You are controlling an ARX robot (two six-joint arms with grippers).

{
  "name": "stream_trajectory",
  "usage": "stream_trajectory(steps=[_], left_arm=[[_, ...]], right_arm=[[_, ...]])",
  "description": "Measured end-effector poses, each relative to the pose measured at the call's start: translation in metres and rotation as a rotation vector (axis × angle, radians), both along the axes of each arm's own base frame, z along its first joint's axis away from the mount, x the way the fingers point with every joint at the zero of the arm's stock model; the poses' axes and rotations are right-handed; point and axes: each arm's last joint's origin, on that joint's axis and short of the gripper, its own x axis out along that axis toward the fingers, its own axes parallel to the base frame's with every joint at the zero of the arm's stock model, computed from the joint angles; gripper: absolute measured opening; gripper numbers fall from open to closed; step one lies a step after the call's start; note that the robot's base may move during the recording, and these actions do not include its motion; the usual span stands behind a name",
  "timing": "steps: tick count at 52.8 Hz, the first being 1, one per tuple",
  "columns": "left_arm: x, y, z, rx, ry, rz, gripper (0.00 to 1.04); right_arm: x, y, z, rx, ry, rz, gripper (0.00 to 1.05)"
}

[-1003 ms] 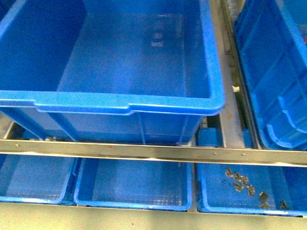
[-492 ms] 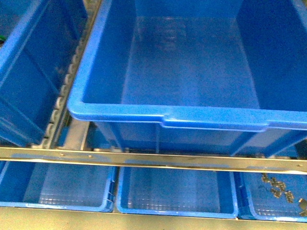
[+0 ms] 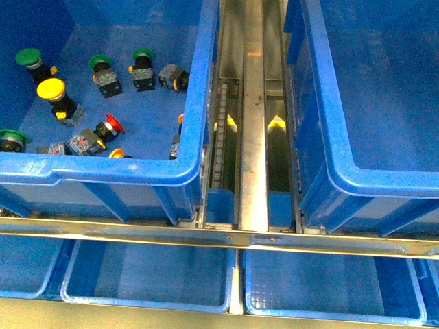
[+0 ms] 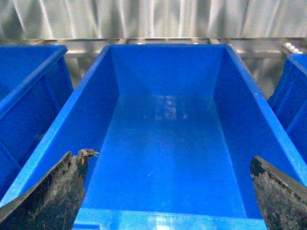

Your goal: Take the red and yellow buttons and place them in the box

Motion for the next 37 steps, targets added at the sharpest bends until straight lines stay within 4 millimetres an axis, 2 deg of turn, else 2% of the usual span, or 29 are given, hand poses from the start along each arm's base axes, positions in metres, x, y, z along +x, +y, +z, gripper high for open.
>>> stream_trajectory(steps=[37], left_arm=[[0.0,0.0,0.0,0.0,0.0,0.0,0.97]], right_arm=[[0.0,0.0,0.0,0.0,0.0,0.0,0.98]])
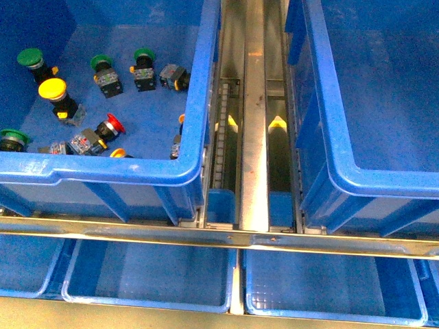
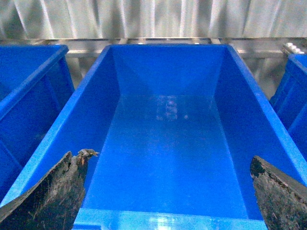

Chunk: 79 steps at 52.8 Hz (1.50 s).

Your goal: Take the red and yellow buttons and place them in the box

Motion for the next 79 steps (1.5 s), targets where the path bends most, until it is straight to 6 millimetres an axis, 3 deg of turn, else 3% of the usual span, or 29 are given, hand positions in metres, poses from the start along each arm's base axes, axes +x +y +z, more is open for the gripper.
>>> stream_trajectory(steps=[15,18,26,31,37,46,58,72,79], left_arm=[[0.0,0.0,0.0,0.0,0.001,0.0,0.97],[0.004,-0.001,0.0,-0.057,0.129,0.179,0.97],[0.04,-0.006,0.041,-0.095,0.144,0.449,0.97],[0.063,-0.014,0.059,-0.101,0.118,0.453,0.97],[0.085,-0.022,0.062,-0.11,0.166,0.443,0.97],[0.135,-0.032,0.051,-0.139,0.238,0.427,0.97],[0.209,-0.042,0.016,-0.21,0.428,0.389,0.97],[0.26,-0.041,-0.007,-0.223,0.492,0.39,0.97],[0.289,-0.037,-0.03,-0.231,0.558,0.377,0.97]], right_arm=[[0.0,0.0,0.0,0.0,0.0,0.0,0.98],[0.0,0.0,0.0,0.0,0.0,0.0,0.98],[0.0,0.0,0.0,0.0,0.0,-0.003,0.98],[0.0,0.0,0.0,0.0,0.0,-0.002,0.98],[0.0,0.0,0.0,0.0,-0.001,-0.003,0.98],[0.0,0.0,0.0,0.0,-0.001,-0.003,0.98],[0.0,0.0,0.0,0.0,-0.001,-0.003,0.98],[0.0,0.0,0.0,0.0,-0.001,-0.003,0.98],[0.0,0.0,0.0,0.0,-0.001,-0.003,0.98]])
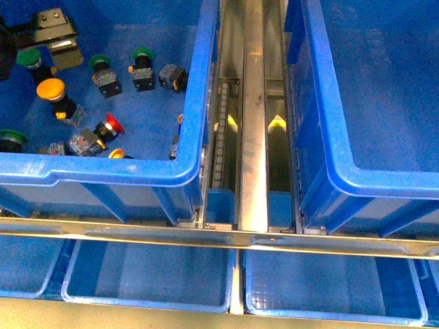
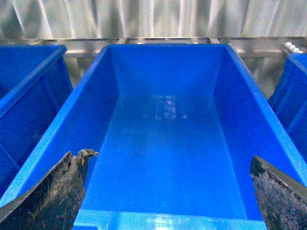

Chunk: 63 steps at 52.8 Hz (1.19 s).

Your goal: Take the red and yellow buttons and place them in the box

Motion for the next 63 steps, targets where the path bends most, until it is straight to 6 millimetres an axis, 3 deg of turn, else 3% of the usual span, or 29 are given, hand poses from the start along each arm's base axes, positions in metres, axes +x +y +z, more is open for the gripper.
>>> stream_trajectory(steps=[13,25,53,63], left_arm=[[0.033,-0.002,-0.021,-0.005,0.036,-0.028,0.97],[0.044,-0.003,-0.048,-0.009,0.093,-0.055,0.97],[0.052,0.005,-0.048,-0.017,0.094,-0.064,0.96],[0.052,0.007,-0.049,-0.022,0.097,-0.066,0.66]], right_arm=[[0.0,0.0,0.0,0.0,0.0,0.0,0.98],[0.0,0.0,0.0,0.0,0.0,0.0,0.98],[0.0,0.0,0.0,0.0,0.0,0.0,0.98],[0.0,0.0,0.0,0.0,0.0,0.0,0.98]])
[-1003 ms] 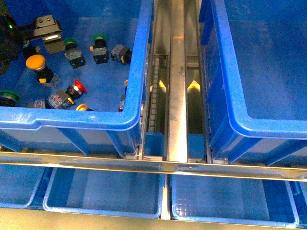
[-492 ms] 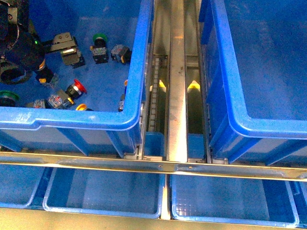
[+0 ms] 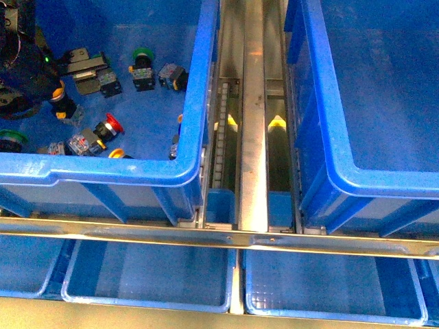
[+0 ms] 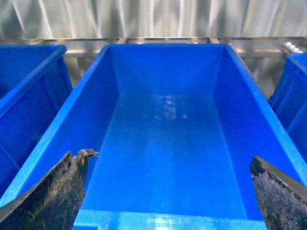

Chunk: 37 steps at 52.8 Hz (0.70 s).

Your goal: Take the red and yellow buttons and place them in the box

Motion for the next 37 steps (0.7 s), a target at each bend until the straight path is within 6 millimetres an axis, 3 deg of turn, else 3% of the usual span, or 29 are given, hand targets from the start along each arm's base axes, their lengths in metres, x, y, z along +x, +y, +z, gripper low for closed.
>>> stream_trajectory(steps=[11,22,37], left_arm=[[0.0,0.003,0.0,-0.001,0.001,0.003,0.35],[-0.008,0.006,0.004,-0.048,-0.015,-0.002,0.35],[-0.054,0.013,0.066,-0.321,-0.177,0.005,0.34]], right_arm=[[0.0,0.0,0.0,0.0,-0.001,0.0,0.98],[0.0,0.0,0.0,0.0,0.0,0.0,0.98],[0.0,0.0,0.0,0.0,0.0,0.0,0.98]])
